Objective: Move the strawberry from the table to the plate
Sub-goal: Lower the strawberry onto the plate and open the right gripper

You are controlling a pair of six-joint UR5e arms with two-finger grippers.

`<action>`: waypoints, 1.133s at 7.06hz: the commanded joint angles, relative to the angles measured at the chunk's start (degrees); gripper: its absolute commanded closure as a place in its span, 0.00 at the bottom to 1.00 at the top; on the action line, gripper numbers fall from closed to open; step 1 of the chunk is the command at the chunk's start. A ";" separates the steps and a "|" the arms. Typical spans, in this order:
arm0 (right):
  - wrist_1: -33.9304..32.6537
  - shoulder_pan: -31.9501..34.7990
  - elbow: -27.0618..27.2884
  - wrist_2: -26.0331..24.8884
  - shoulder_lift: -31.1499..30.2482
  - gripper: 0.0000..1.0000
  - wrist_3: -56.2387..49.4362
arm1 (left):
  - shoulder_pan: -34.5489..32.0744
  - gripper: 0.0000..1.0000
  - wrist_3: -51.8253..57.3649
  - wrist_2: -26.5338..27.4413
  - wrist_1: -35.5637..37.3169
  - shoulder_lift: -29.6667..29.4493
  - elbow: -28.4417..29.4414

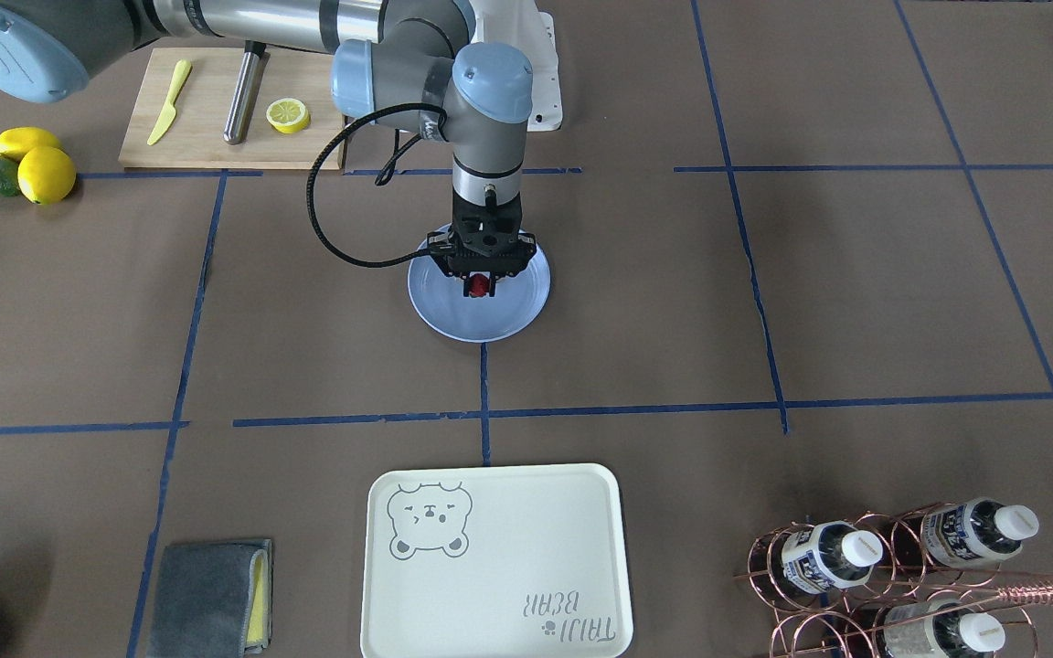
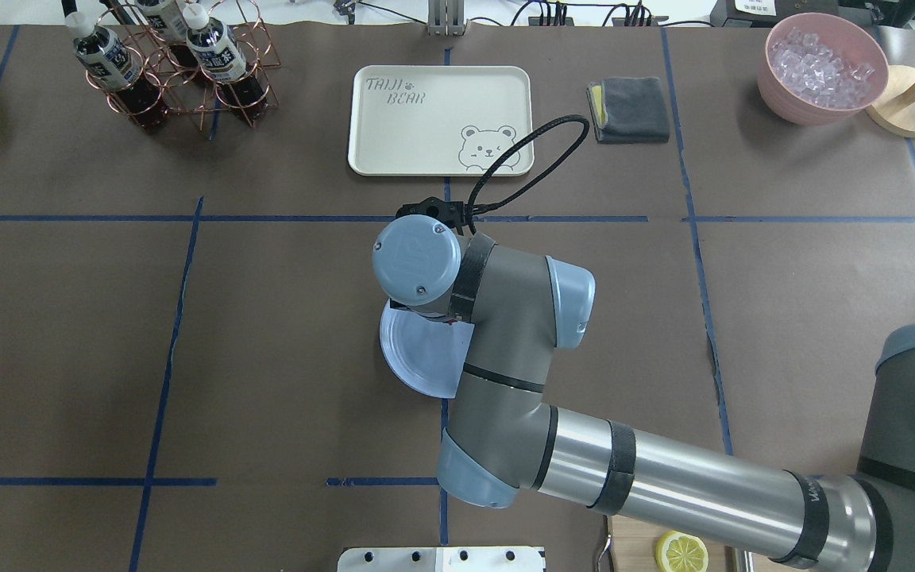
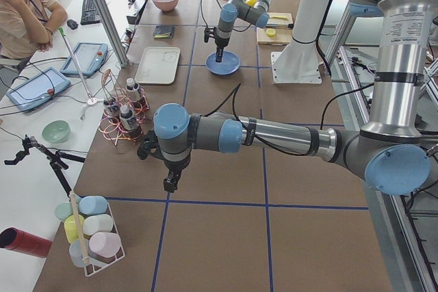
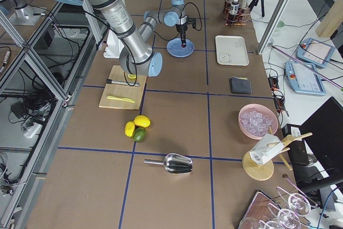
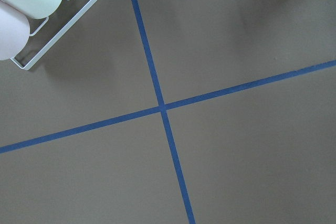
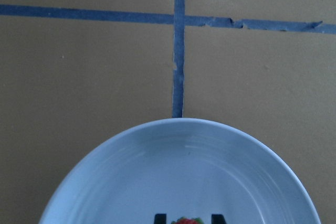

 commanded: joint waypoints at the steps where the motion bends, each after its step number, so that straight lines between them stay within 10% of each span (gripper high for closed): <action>1: -0.15 -0.75 -0.91 -0.18 -0.08 0.83 0.23 | 0.00 0.00 0.00 -0.03 -0.34 0.00 0.08; 3: -0.06 -1.10 -0.91 -0.27 0.00 0.01 0.32 | 0.00 0.00 0.00 -0.03 -0.34 0.00 0.08; 8: 0.55 14.73 7.41 9.86 -6.98 0.00 -15.94 | 0.09 0.00 0.00 0.15 -0.25 0.08 0.34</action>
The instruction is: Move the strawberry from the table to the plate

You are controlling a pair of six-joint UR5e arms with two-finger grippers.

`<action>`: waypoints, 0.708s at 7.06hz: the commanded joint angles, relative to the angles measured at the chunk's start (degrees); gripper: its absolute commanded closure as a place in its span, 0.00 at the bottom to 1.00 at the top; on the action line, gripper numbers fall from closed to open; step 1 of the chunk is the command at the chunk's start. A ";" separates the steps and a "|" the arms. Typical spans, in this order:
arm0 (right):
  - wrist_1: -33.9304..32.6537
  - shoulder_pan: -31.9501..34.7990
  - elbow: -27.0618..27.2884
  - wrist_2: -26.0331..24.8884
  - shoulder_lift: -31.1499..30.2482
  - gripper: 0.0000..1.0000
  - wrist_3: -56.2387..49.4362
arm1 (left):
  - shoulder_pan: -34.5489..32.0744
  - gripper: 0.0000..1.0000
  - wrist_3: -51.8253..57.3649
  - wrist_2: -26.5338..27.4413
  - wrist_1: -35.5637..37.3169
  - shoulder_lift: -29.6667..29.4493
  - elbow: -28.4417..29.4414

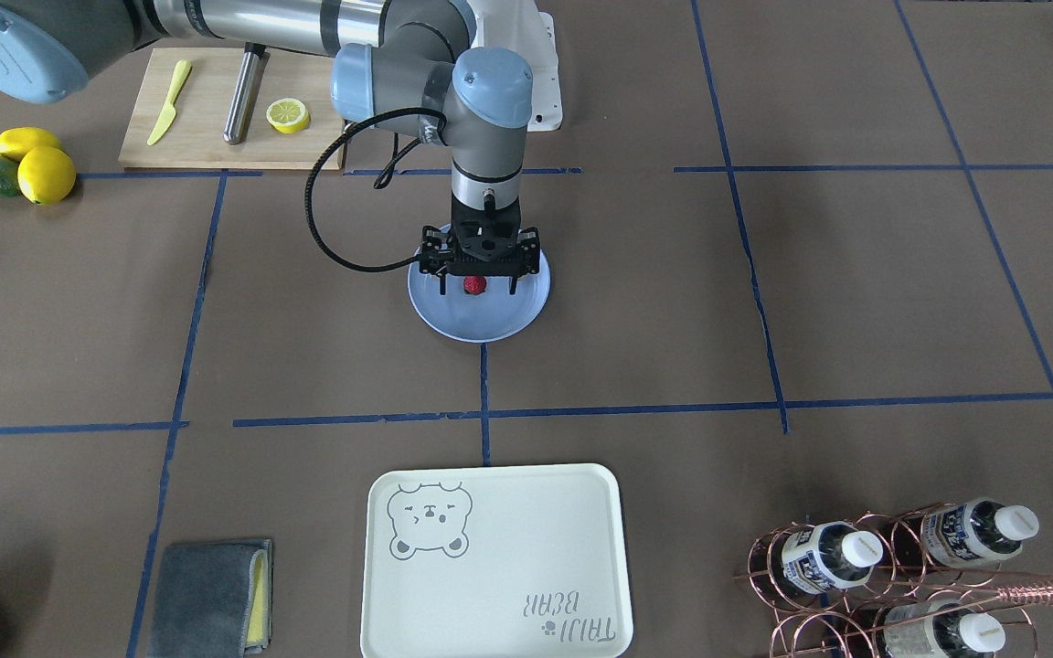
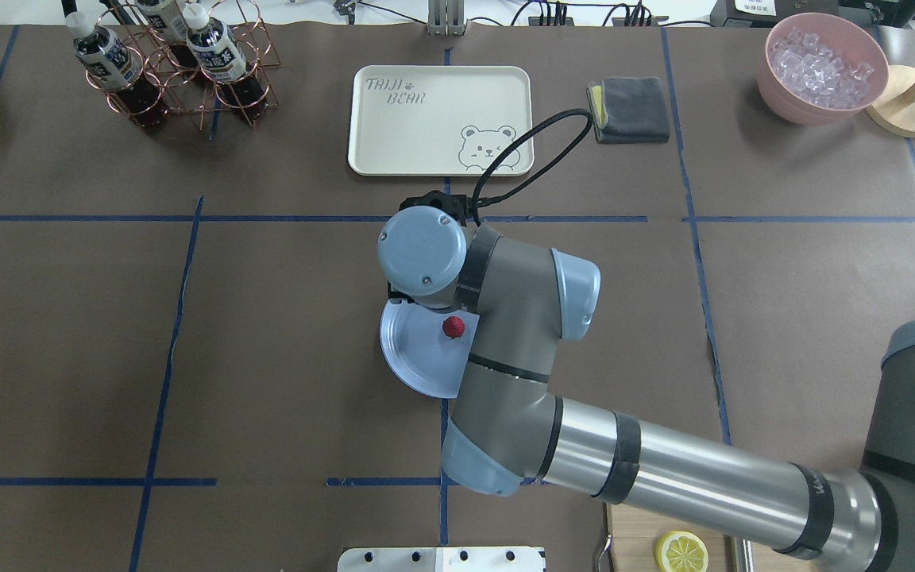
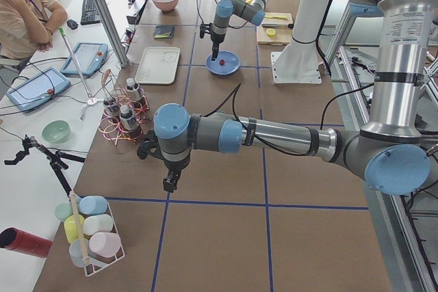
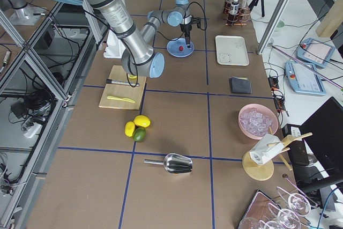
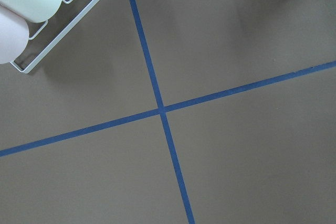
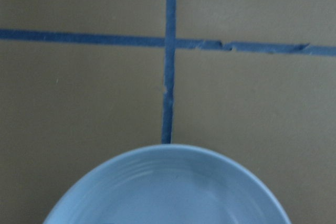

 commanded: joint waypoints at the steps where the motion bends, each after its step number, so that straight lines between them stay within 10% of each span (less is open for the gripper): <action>1: 0.25 15.75 6.17 12.13 -9.86 0.00 -20.77 | 0.07 0.00 0.00 0.45 0.07 0.12 0.68; 3: 2.78 34.11 6.72 27.39 -22.85 0.00 -48.59 | -0.01 0.00 -0.09 0.71 0.07 0.91 0.86; 5: 2.45 48.47 6.11 29.07 -35.08 0.00 -59.98 | -0.01 0.00 -0.70 0.54 0.42 1.00 1.12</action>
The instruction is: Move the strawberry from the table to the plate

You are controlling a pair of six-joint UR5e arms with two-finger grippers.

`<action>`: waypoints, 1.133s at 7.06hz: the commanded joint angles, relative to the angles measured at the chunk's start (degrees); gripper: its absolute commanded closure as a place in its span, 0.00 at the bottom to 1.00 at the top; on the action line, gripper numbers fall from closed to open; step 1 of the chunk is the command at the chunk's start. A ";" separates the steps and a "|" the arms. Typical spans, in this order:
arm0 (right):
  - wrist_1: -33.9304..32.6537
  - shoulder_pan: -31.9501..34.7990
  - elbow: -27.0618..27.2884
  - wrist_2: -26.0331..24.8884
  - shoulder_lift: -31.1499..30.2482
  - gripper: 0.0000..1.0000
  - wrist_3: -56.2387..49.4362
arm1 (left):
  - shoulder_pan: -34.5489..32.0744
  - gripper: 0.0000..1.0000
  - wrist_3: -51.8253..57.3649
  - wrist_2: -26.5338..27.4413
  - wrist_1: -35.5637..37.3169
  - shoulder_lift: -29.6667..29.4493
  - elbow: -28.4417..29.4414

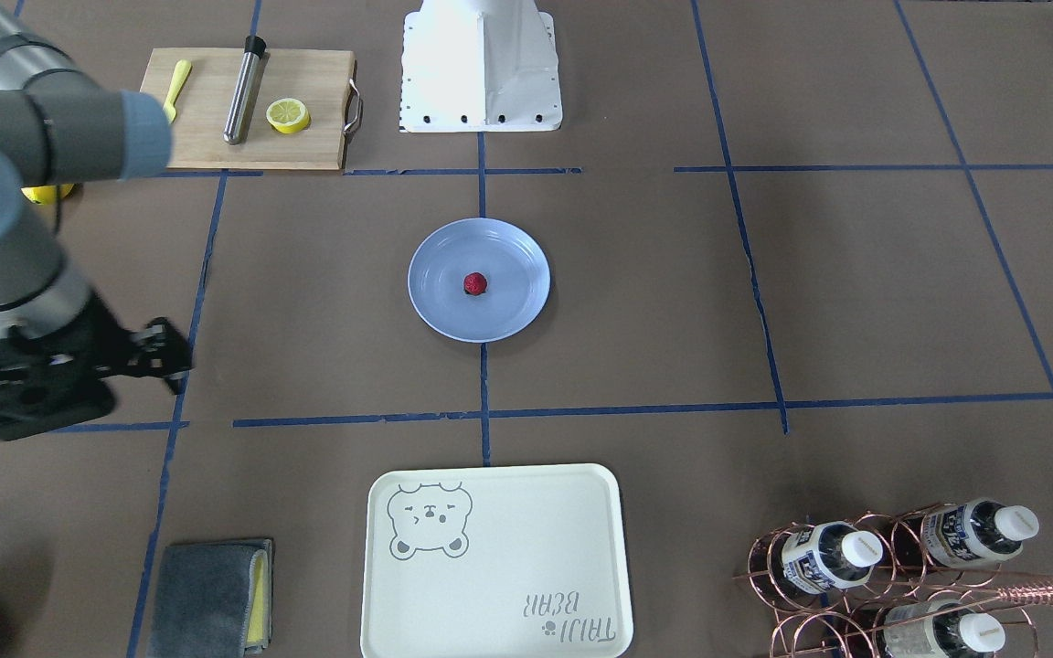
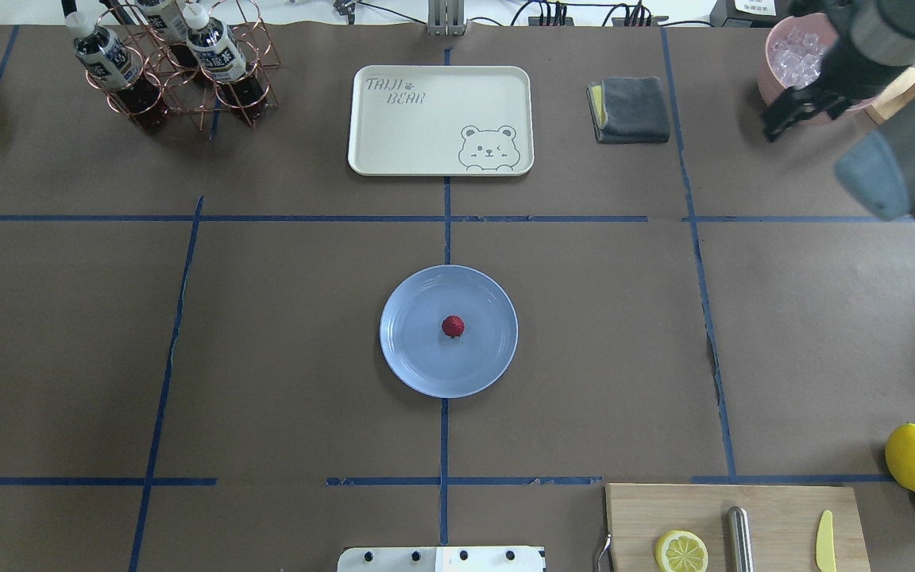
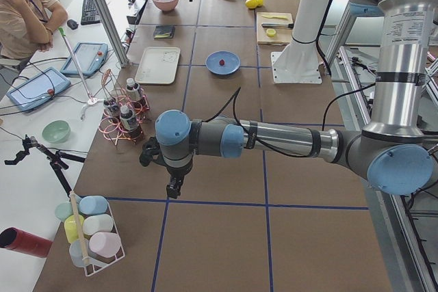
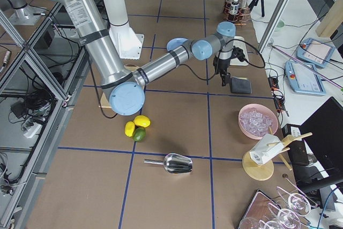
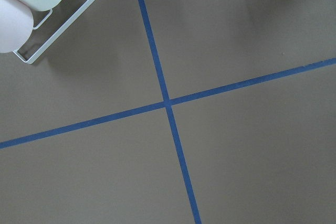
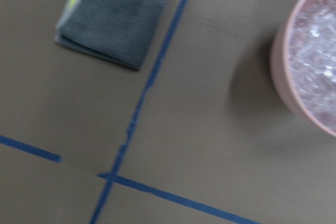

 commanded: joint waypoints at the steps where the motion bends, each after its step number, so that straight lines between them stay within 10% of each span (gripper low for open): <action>1: 2.01 13.02 0.03 2.15 -13.26 0.00 -6.95 | -0.01 0.00 -0.20 -0.19 0.28 0.22 0.09; 8: 7.83 15.78 1.70 7.43 -23.51 0.00 -7.13 | -0.01 0.00 0.42 -0.55 -0.16 2.50 -0.27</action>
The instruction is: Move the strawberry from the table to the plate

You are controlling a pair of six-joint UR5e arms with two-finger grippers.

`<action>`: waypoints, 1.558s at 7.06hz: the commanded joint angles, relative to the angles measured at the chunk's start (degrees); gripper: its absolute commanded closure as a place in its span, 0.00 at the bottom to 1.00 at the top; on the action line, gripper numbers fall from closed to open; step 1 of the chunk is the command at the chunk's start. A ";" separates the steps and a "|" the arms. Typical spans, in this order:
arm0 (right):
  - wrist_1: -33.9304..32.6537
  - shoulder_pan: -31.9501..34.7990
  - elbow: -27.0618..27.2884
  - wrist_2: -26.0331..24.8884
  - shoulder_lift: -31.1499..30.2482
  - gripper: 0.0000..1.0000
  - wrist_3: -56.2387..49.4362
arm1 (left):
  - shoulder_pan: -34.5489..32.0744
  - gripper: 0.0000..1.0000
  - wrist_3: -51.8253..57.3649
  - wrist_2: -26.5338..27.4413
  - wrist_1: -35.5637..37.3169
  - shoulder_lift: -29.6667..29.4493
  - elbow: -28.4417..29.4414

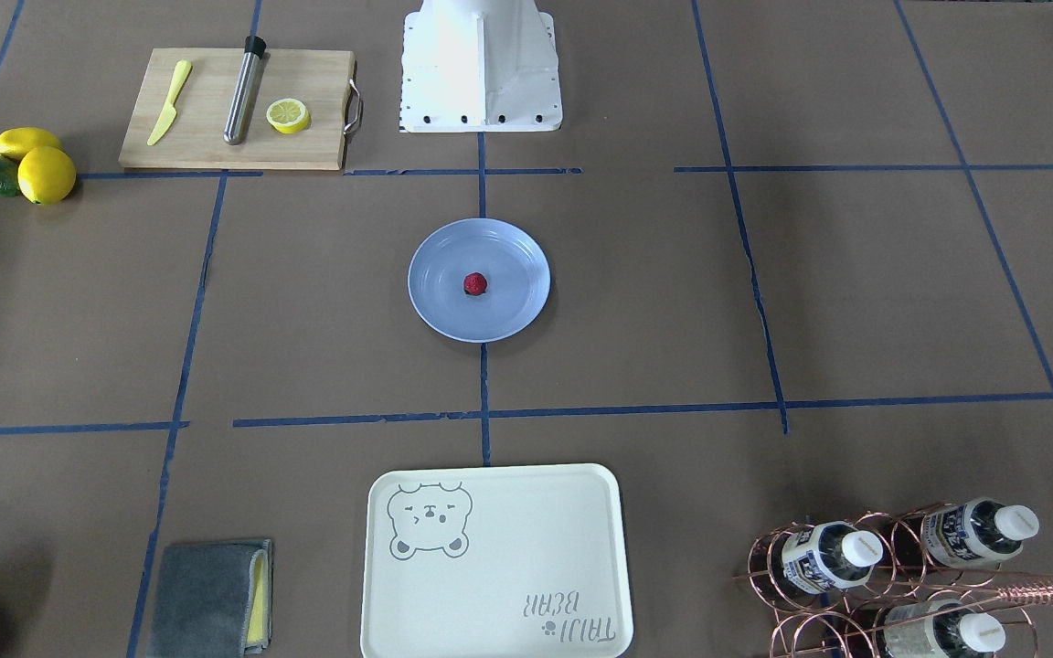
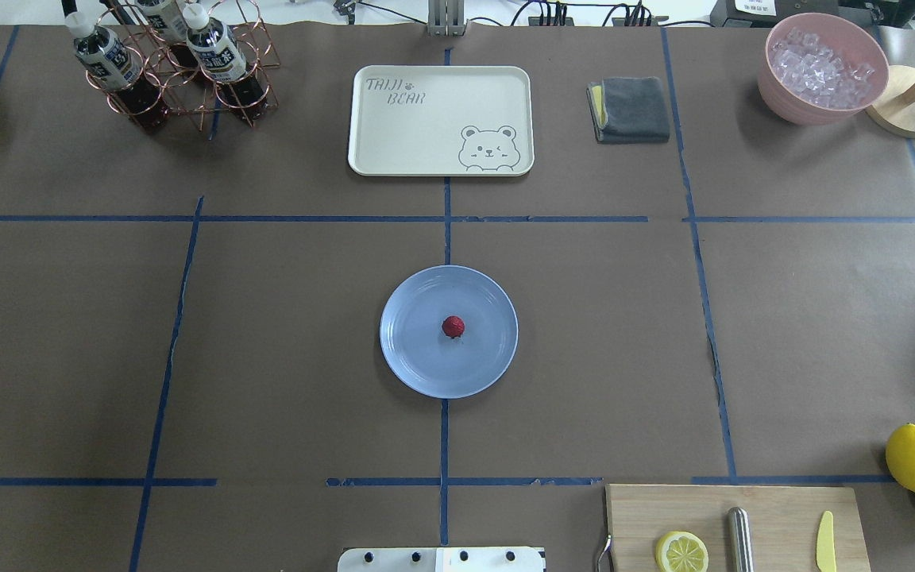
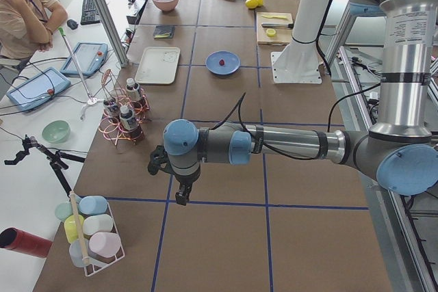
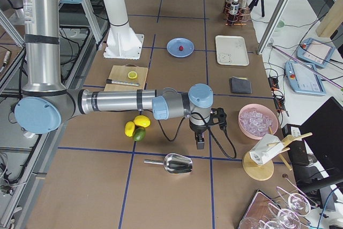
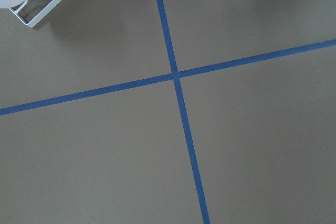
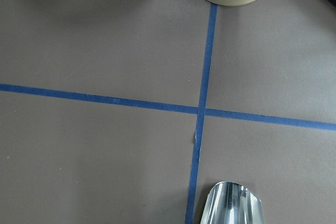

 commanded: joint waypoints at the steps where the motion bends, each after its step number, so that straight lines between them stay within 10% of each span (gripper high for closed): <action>1: -0.02 0.04 -1.03 -0.01 -2.90 0.00 -0.22 | 0.00 0.00 0.01 0.04 0.03 0.11 -0.01; 11: 3.67 1.54 -1.75 0.69 -7.48 0.00 -8.04 | 0.00 0.00 -0.17 -0.04 0.38 0.11 0.16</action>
